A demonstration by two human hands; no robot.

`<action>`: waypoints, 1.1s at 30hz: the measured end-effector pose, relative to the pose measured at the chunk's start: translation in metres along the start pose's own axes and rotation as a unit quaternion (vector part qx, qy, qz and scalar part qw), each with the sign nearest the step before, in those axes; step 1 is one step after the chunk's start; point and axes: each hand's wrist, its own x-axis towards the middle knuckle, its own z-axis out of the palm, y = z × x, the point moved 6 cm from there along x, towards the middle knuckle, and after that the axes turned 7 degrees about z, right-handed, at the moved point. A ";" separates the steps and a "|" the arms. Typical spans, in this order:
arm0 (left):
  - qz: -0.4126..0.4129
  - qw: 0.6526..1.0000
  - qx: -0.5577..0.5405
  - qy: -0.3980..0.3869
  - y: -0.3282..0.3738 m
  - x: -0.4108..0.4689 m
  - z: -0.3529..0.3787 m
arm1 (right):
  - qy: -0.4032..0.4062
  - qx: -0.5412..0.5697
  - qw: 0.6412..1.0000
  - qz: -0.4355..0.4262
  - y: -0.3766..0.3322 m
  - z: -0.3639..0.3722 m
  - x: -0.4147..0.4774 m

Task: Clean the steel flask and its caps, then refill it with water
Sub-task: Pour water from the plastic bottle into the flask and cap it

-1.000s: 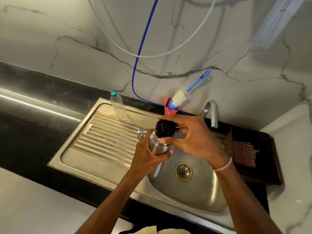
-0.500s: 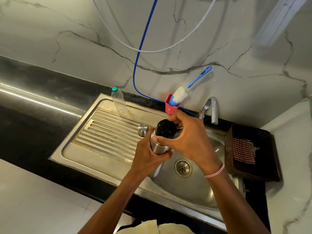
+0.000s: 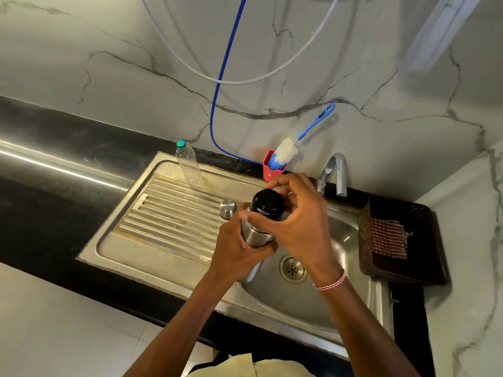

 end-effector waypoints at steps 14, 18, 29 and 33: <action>-0.007 1.000 -0.028 -0.003 0.005 -0.001 0.000 | -0.122 0.113 0.983 0.075 0.019 0.009 0.002; -0.007 0.999 -0.040 0.007 0.005 0.000 -0.006 | -0.233 0.206 0.944 0.109 0.020 0.003 -0.004; -0.014 0.999 -0.053 0.005 0.000 -0.002 -0.007 | -0.225 0.177 0.954 0.093 0.017 0.006 -0.002; -0.018 0.998 -0.054 0.000 0.001 -0.003 -0.006 | -0.191 0.176 0.961 0.094 0.015 0.000 -0.001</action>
